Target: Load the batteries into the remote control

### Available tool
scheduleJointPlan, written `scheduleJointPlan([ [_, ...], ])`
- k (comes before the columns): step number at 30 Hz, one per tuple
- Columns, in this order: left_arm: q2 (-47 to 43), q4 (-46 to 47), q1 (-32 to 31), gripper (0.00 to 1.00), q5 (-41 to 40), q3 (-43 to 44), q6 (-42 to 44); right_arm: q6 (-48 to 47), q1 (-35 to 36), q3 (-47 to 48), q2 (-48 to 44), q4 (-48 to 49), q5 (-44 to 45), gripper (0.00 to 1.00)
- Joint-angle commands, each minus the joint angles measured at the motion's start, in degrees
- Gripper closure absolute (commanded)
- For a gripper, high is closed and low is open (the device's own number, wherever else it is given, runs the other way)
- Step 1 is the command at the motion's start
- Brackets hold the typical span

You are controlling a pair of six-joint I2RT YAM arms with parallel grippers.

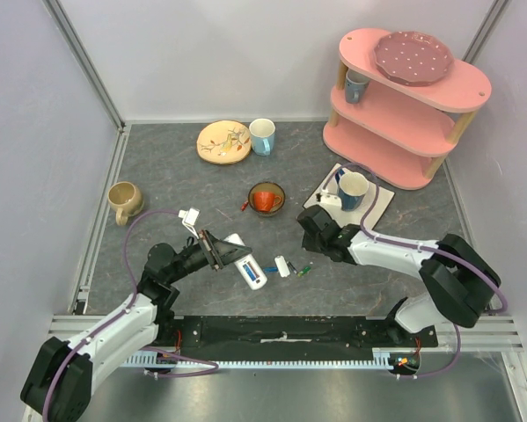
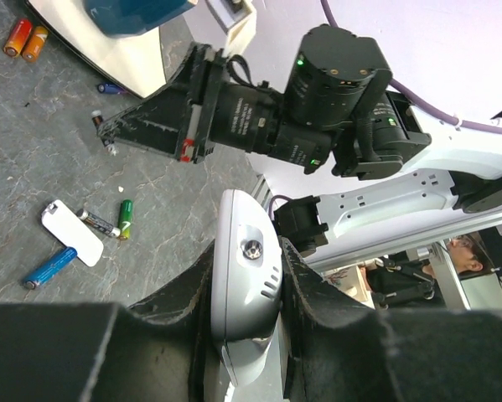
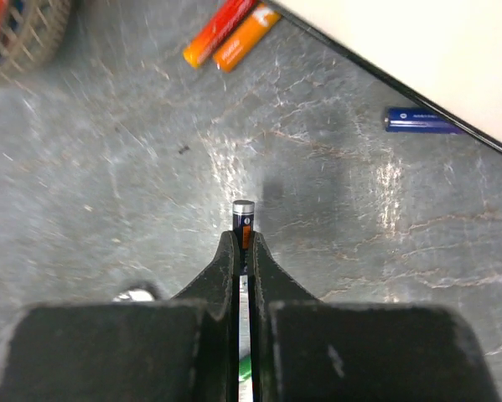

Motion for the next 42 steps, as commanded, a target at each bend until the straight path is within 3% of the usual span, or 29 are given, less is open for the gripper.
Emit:
scheduleJointPlan([
  [1, -2.22, 3.24, 0.37, 0.98, -2.27, -0.54, -1.51, 24.51, -0.21, -0.34, -4.39, -0.48, 8.15, 1.0],
  [5, -4.69, 0.0, 0.37, 0.98, -4.12, -0.36, -1.52, 37.2, -0.3, -0.16, -3.78, -4.08, 13.16, 1.0],
  [11, -8.99, -4.05, 0.37, 0.98, -6.49, -0.8, -1.43, 49.59, -0.3, 1.86, 2.28, -11.12, 13.35, 1.0],
  [24, -10.23, -6.17, 0.37, 0.98, -8.16, -1.42, -1.96, 57.35, 0.76, 8.1, 7.02, -13.84, 12.47, 1.0],
  [28, -10.49, -6.52, 0.37, 0.98, -8.43, -1.5, -2.13, 59.98, 3.74, 9.68, 9.31, -14.72, 12.82, 0.84],
  [42, -13.04, -8.98, 0.37, 0.98, -8.51, -1.77, -1.43, 56.04, 6.47, 11.0, 11.87, -14.81, 12.73, 0.52],
])
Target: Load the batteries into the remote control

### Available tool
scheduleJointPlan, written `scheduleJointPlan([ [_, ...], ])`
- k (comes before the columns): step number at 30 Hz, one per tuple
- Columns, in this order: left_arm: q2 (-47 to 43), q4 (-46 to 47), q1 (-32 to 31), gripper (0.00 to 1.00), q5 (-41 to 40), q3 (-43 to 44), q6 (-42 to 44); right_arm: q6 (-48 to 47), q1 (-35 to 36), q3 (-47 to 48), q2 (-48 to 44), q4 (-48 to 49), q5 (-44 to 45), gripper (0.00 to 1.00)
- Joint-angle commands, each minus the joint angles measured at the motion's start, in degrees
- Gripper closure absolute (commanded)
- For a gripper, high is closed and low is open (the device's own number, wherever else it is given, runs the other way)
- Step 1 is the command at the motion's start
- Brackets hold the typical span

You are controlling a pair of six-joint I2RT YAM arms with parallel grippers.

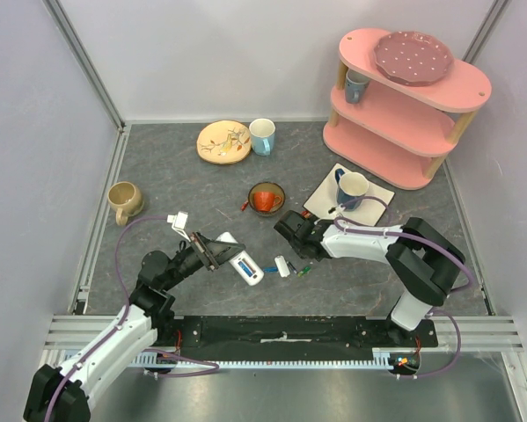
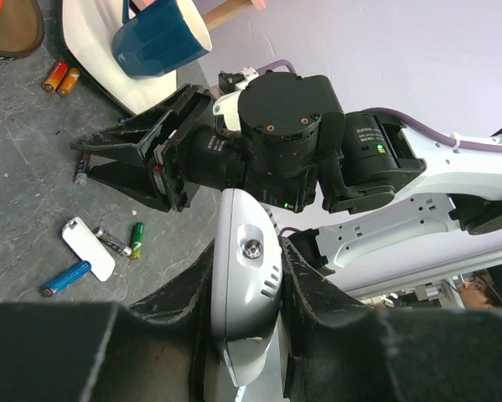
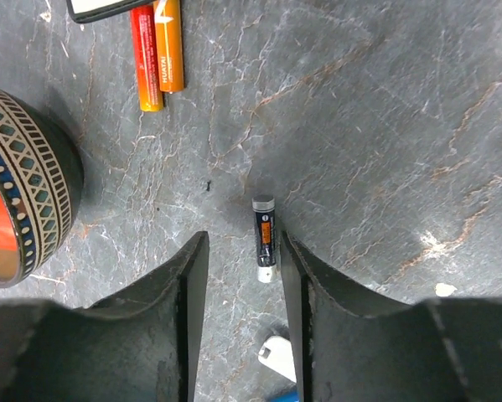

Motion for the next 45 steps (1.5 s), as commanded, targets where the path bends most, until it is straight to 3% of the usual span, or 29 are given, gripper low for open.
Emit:
scheduleJointPlan([
  [1, -0.6, 0.7, 0.37, 0.98, -1.0, -0.28, -0.92, -2.19, 0.66, 1.16, 0.55, -2.77, 2.57, 0.5],
  [8, -1.92, -0.79, 0.37, 0.98, -1.08, 0.42, -0.31, -17.55, 0.75, 2.92, -5.69, -3.3, 3.98, 0.42],
  [11, -2.36, -1.23, 0.37, 0.98, -1.08, 0.77, 0.13, -28.63, 0.74, 2.66, -9.64, -3.47, 4.68, 0.35],
  [12, -2.45, -1.4, 0.37, 0.98, -1.17, 0.77, 0.13, -31.44, 0.75, 2.4, -10.7, -3.04, 4.85, 0.28],
  [16, -2.63, -1.67, 0.37, 0.98, -1.0, 0.77, 0.13, -66.61, 0.66, -0.42, -15.44, 5.84, -0.58, 0.24],
  [20, -2.71, -2.28, 0.37, 0.98, -0.73, 0.86, 0.74, -88.56, -0.48, -1.03, -14.58, 8.3, -13.37, 0.17],
  [23, -2.89, -2.72, 0.37, 0.98, -0.65, 0.86, 0.83, -95.07, -2.15, -0.07, -10.98, 7.16, -19.63, 0.12],
  [25, -3.15, -3.25, 0.37, 0.98, -0.64, 0.86, 0.92, -96.41, -2.94, -0.24, -9.66, 7.51, -19.14, 0.12],
  [29, -4.47, -4.74, 0.37, 0.98, -0.82, 0.95, 1.27, -98.35, -5.14, -1.56, -8.34, 11.29, -24.32, 0.2],
  [33, -5.35, -6.06, 0.37, 0.98, -1.0, 1.04, 1.71, -99.58, -6.2, -1.56, -5.79, 12.87, -27.66, 0.21],
  [45, -3.95, -5.8, 0.37, 0.98, -1.17, 1.3, 2.41, -100.99, -7.16, -0.86, -2.36, 14.28, -29.69, 0.21],
])
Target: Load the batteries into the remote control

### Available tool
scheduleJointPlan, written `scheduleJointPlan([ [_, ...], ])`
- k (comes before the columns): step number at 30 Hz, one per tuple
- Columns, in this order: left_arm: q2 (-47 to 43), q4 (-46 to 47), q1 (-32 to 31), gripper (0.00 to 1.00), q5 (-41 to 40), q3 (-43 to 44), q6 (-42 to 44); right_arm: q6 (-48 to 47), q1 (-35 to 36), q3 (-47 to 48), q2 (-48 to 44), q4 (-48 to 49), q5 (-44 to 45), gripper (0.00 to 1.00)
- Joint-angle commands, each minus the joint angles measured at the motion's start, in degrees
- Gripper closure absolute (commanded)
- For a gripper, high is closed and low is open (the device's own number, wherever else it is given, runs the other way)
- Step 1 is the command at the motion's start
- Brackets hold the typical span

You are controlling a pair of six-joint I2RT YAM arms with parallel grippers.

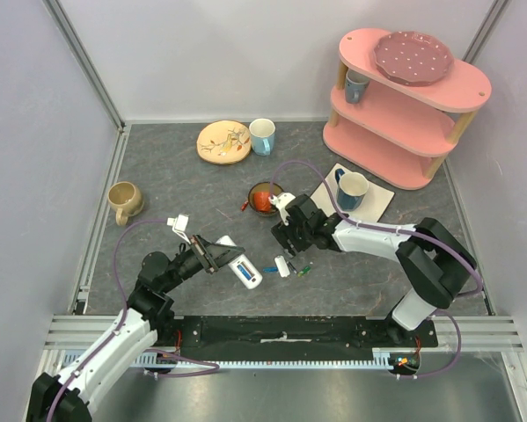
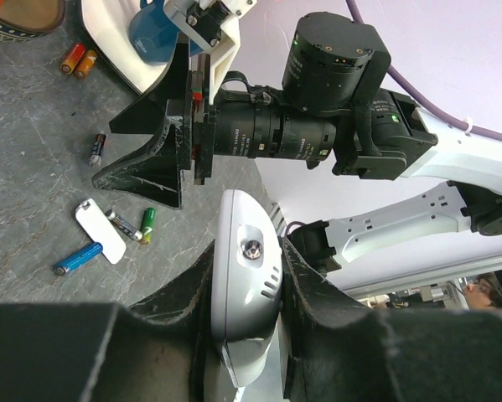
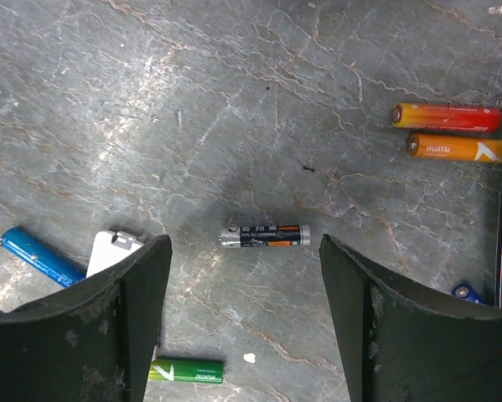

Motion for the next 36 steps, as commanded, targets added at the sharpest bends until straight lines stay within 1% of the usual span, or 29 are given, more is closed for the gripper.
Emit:
scheduleJointPlan([
  [1, 0.6, 1.5, 0.37, 0.98, -0.95, 1.32, 2.15, -1.74, -0.98, 0.83, 1.16, 1.95, -0.94, 0.21],
  [7, 1.48, 2.2, 0.37, 0.98, -0.86, 1.23, 2.24, -2.0, -2.21, 1.0, 1.51, 2.04, -1.47, 0.23],
  [21, 2.45, 3.96, 0.37, 0.98, -0.43, 0.27, 1.8, -2.0, -2.3, 0.65, 3.62, 2.57, -3.67, 0.3],
  [36, 2.1, 4.49, 0.37, 0.98, -0.51, -0.44, 1.45, -1.3, -2.3, -0.67, 3.8, 2.57, -4.72, 0.42],
])
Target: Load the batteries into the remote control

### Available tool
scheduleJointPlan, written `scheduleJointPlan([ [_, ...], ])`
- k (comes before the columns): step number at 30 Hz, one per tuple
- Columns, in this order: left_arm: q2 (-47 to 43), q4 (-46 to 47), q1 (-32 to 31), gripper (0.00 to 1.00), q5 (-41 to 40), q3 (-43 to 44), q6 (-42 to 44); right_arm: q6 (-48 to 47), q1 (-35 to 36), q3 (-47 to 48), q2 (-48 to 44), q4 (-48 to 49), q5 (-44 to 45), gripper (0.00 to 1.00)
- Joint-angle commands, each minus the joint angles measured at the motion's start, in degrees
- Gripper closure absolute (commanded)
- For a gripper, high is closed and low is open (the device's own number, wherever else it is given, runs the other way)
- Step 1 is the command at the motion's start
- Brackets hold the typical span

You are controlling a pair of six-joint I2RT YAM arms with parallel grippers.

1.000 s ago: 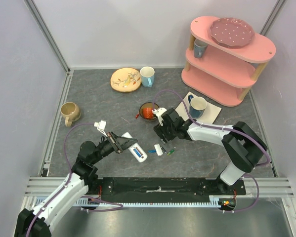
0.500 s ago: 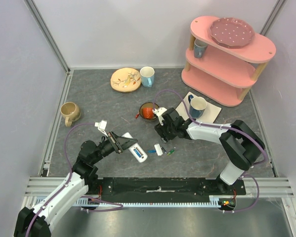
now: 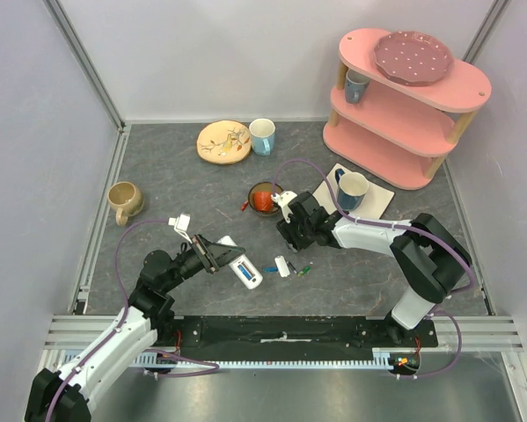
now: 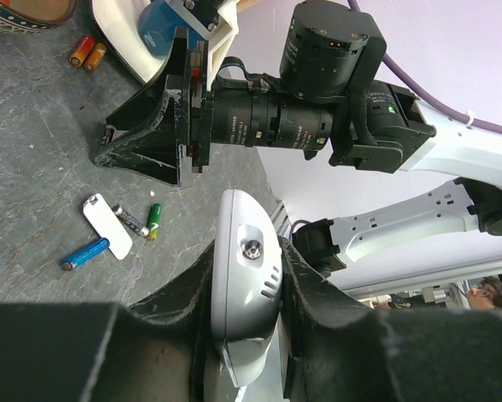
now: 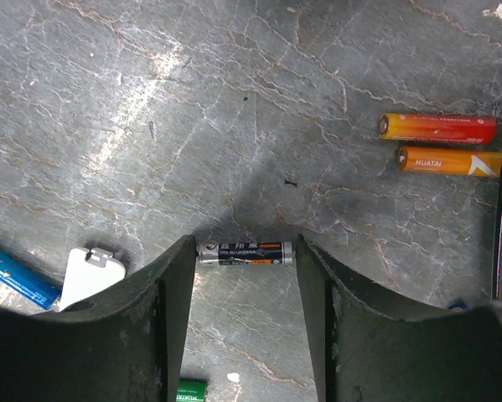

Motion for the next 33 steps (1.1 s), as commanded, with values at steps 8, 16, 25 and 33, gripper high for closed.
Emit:
scheduleJointPlan([
  [8, -0.57, 3.99, 0.37, 0.98, -0.56, -0.79, 0.97, 1.0, 0.04, -1.81, 0.87, 0.89, -1.73, 0.5],
  [16, -0.66, 4.16, 0.37, 0.98, -0.38, -0.96, 0.7, 4.94, 0.04, -2.95, -1.67, 1.59, 2.47, 0.64],
  [25, -1.01, 4.16, 0.37, 0.98, -0.65, -1.14, 0.44, 30.68, -0.05, -3.74, -11.78, 0.36, 15.3, 1.0],
  [33, -0.75, 4.6, 0.37, 0.98, -1.08, -0.87, 0.27, 60.21, -0.05, -9.9, -20.84, -3.67, 25.51, 1.0],
])
